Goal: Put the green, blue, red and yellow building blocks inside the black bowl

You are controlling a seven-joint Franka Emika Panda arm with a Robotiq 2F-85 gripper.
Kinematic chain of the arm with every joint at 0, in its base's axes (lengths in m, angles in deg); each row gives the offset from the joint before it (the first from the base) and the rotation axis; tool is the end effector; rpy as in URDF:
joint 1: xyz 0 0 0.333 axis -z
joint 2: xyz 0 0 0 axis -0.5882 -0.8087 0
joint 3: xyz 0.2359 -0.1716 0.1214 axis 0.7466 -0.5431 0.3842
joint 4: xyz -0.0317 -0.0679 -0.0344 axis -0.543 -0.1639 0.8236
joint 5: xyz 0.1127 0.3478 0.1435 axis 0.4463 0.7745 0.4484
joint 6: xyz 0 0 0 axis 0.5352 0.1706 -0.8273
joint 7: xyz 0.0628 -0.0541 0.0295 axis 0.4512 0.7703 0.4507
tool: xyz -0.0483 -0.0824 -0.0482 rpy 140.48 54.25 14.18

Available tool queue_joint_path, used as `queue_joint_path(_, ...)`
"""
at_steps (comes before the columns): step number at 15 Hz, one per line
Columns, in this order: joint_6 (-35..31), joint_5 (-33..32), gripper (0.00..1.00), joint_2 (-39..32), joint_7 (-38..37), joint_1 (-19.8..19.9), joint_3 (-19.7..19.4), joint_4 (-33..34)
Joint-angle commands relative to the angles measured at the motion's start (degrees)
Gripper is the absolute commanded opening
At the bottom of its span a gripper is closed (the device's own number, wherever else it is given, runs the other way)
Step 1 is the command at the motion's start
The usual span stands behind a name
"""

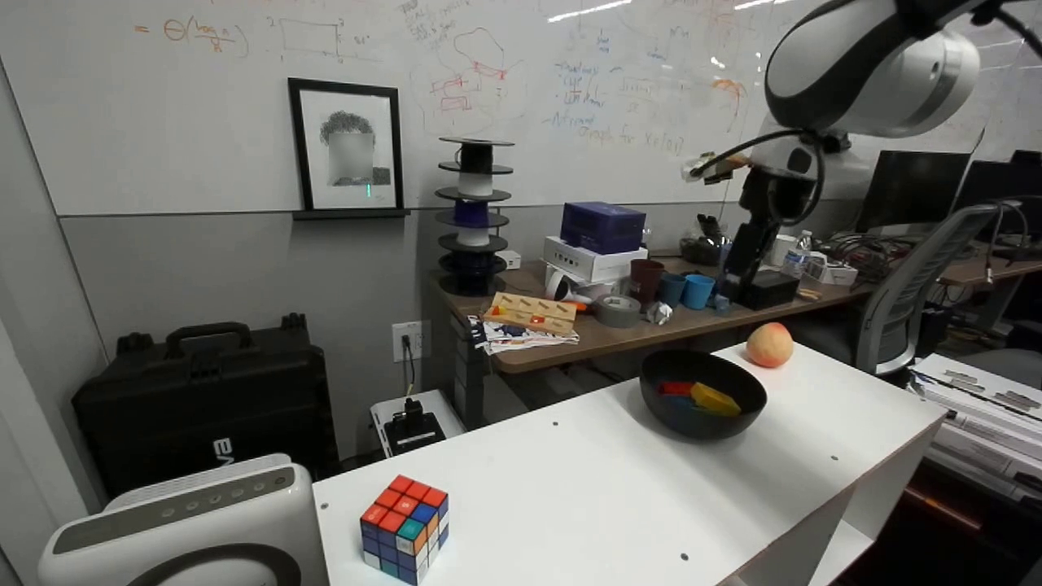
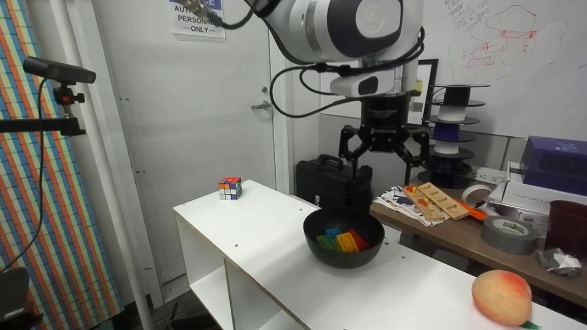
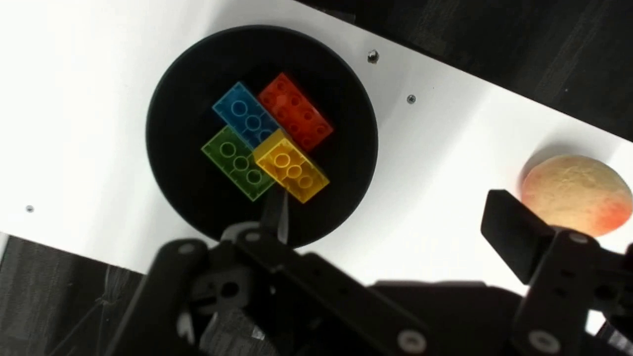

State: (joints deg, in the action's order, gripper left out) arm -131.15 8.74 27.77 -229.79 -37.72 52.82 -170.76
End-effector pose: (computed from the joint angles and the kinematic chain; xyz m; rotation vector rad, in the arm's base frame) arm 0.7201 -0.0819 0.2773 -0.6821 2.9570 -0.0408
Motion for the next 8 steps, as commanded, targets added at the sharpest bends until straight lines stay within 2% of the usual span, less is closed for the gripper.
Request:
queue_joint_path(1,4.9,2.7,1.0,9.4,2.2,2.7,2.6,-7.4)
queue_joint_path(5,7.8,6.1,1.0,15.1,9.3,5.9,4.4,-13.4)
queue_joint_path(6,7.4,3.8,1.0,10.7,5.1,4.3,2.9,-8.4)
queue_joint_path(8,7.9,4.9,1.0,12.6,7.6,5.2,3.2,-10.8)
